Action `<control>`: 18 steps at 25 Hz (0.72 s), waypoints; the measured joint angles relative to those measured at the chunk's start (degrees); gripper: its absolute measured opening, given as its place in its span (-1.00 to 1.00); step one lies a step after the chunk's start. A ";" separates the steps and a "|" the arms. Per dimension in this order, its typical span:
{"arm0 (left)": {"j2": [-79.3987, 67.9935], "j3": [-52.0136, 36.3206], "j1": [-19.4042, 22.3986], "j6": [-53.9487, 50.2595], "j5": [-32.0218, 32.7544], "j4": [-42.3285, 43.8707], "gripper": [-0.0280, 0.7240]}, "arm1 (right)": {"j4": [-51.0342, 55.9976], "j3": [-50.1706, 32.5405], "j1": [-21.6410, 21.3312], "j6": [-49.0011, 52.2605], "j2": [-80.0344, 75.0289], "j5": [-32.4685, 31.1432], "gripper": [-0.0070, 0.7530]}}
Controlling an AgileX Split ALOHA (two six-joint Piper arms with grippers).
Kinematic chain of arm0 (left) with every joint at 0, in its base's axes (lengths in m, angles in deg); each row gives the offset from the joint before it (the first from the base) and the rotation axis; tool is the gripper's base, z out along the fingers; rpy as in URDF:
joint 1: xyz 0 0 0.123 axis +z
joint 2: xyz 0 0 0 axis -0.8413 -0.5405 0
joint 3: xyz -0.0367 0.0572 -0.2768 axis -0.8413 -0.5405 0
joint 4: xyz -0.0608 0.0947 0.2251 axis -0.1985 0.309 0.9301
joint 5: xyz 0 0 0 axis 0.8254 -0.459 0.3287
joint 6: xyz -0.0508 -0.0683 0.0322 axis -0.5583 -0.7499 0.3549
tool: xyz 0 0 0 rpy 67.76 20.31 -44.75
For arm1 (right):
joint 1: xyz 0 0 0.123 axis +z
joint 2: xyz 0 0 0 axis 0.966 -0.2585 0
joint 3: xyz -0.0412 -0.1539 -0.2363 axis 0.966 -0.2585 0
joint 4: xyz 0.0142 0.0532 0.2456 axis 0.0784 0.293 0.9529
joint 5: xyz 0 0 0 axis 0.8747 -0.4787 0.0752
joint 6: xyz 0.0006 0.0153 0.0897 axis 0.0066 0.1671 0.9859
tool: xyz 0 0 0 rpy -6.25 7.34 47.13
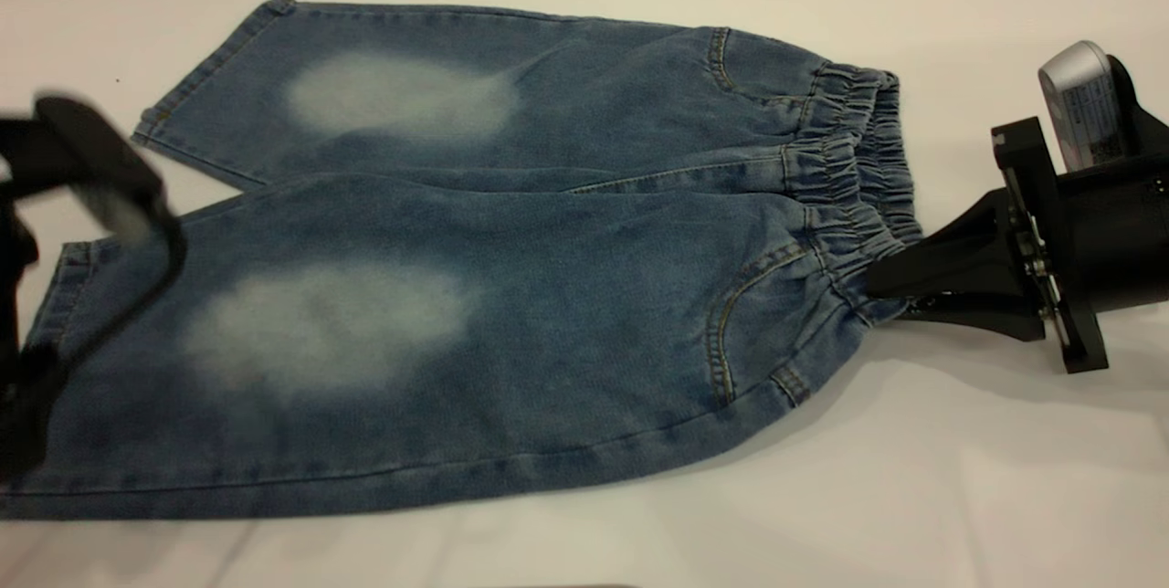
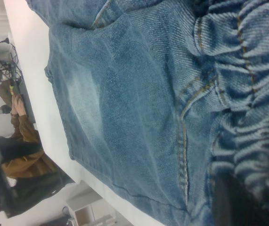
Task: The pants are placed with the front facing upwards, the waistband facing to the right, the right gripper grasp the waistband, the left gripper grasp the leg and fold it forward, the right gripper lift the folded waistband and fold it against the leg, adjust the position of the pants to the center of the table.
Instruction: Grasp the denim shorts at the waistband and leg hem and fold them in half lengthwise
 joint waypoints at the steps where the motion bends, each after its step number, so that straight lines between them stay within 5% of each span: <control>1: -0.71 -0.63 0.00 -0.30 -1.00 0.98 0.59 | 0.06 0.00 0.00 0.00 0.00 -0.08 -0.89; 8: -3.42 -5.32 0.00 -0.70 -10.00 5.28 0.58 | 0.17 0.00 0.00 -0.02 0.00 -0.33 -0.88; 18: -8.65 -5.79 0.00 -10.03 -14.51 15.70 0.58 | 0.17 0.00 0.00 -0.21 0.00 -0.34 -0.88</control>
